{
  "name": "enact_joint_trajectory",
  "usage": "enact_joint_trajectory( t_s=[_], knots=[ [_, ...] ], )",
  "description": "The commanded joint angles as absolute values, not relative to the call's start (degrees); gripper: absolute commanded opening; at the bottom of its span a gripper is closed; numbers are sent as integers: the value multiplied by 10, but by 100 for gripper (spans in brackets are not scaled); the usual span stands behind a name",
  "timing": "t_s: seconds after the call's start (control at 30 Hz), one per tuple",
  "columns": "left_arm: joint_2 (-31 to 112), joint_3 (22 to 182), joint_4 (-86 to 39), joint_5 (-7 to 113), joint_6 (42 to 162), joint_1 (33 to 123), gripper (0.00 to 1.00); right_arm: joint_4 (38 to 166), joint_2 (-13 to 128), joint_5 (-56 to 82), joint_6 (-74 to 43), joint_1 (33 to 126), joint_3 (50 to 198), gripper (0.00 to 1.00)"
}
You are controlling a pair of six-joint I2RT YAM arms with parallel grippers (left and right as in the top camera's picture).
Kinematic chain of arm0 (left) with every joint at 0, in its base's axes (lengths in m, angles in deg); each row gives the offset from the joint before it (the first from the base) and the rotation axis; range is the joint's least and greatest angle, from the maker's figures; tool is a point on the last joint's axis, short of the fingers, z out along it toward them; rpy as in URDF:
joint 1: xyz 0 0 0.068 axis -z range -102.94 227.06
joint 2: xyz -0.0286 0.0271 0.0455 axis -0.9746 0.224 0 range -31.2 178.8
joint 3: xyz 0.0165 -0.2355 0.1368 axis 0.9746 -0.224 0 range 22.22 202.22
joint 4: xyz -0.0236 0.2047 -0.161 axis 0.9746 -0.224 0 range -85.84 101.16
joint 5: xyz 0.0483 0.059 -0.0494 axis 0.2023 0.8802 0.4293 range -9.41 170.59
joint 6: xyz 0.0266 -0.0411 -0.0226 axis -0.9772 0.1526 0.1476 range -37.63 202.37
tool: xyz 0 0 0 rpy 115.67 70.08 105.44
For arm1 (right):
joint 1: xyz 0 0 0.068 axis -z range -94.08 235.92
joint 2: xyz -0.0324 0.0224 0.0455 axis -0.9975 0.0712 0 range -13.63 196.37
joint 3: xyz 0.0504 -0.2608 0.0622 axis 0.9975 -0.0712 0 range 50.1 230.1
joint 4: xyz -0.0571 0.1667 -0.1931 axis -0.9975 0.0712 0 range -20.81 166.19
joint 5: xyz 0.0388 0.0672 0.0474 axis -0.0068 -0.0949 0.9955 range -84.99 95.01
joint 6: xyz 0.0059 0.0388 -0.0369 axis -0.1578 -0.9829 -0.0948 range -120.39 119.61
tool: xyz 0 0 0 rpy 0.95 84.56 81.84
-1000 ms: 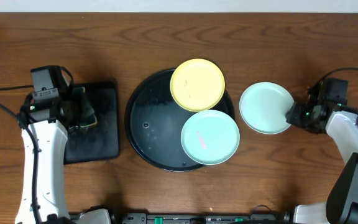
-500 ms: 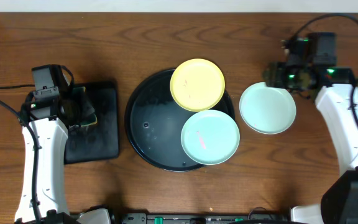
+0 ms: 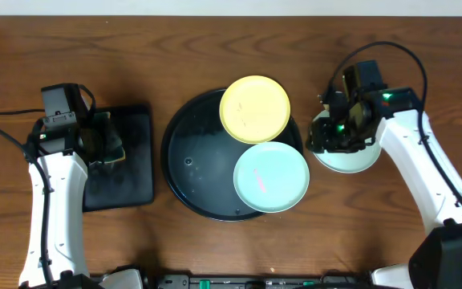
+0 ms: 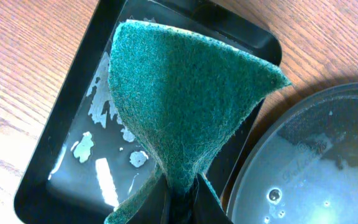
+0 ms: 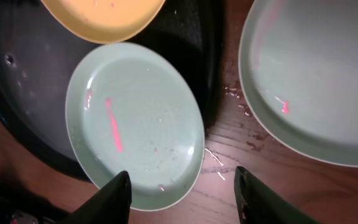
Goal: Clean dirty plates on tray and stack at the side
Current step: 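Move right gripper back and grip the other mint-green plate's rim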
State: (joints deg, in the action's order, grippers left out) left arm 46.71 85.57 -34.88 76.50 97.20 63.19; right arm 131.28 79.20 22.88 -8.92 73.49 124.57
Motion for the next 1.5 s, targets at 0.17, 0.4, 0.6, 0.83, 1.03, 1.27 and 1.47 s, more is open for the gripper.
enact_joint_trajectory(
  t_s=[0.17, 0.4, 0.6, 0.83, 1.03, 1.27, 1.47],
  knots=[
    [467, 852, -350, 772, 975, 629, 7, 1264, 822, 198, -94, 724, 1167, 46],
    [467, 852, -350, 772, 975, 629, 7, 1211, 848, 203, -81, 721, 1133, 43],
    [467, 852, -350, 772, 975, 629, 7, 1177, 861, 225, -74, 709, 1112, 38],
    [467, 852, -349, 772, 975, 629, 8, 1149, 871, 224, -84, 695, 1097, 28],
    [466, 852, -348, 772, 975, 629, 8, 1142, 872, 235, -111, 693, 1099, 1],
    [465, 852, -348, 772, 975, 637, 7, 1127, 871, 313, -178, 656, 1127, 1],
    [465, 852, -347, 772, 978, 660, 7, 1061, 871, 252, -358, 574, 1127, 1]
  ],
)
